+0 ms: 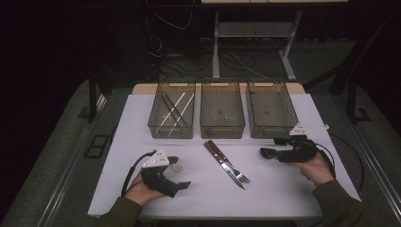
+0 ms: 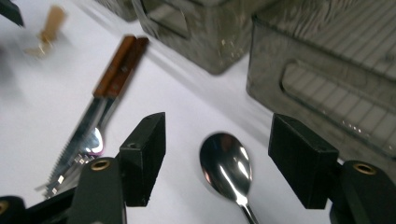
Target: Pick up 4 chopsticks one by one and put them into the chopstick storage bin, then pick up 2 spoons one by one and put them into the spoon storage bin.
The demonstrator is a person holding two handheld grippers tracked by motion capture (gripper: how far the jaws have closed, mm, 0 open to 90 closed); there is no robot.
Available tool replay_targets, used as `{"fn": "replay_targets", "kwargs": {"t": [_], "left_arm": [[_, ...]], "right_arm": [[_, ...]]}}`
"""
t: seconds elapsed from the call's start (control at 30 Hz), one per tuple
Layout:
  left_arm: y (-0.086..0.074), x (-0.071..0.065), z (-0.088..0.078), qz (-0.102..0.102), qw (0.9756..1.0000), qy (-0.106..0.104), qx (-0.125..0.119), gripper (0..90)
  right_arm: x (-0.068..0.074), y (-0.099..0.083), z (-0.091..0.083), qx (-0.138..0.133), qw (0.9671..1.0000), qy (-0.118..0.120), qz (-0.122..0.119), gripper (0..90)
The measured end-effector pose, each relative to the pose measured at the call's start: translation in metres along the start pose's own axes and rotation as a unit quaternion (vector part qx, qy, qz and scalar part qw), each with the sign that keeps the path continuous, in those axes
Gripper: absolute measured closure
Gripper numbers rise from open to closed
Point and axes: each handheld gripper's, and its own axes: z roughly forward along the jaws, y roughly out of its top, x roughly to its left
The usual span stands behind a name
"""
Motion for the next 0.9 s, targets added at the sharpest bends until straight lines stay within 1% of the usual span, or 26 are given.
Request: {"fn": "replay_targets", "kwargs": {"t": [0.1, 0.13, 0.23, 0.37, 0.5, 0.7, 0.9], "left_arm": [[0.0, 0.0, 0.0, 0.001, 1.0, 0.0, 0.0, 0.0], [0.0, 0.0, 0.0, 0.0, 1.0, 0.0, -0.001, 0.0], [0.0, 0.0, 0.0, 0.002, 1.0, 0.0, 0.0, 0.0], [0.0, 0.0, 0.0, 0.002, 1.0, -0.001, 0.001, 0.0], [0.0, 0.0, 0.0, 0.001, 1.0, -0.001, 0.001, 0.0], [0.0, -0.001, 0.0, 0.002, 1.0, -0.001, 0.002, 0.0], [0.0, -0.001, 0.0, 0.001, 1.0, -0.001, 0.0, 0.0]], "right_arm": [[-0.004, -0.003, 0.004, 0.005, 1.0, -0.002, 0.001, 37.6], [-0.005, -0.004, 0.004, 0.01, 0.9999, -0.003, 0.006, 37.9], [-0.008, -0.006, 0.008, 0.019, 0.9998, -0.004, 0.006, 39.6], [-0.012, -0.008, 0.013, 0.031, 0.9994, -0.005, 0.014, 41.3], [-0.016, -0.01, 0.019, 0.041, 0.999, -0.01, 0.015, 44.2], [-0.018, -0.012, 0.025, 0.052, 0.9984, -0.009, 0.019, 47.8], [-0.017, -0.014, 0.03, 0.065, 0.9977, -0.009, 0.014, 50.2]]}}
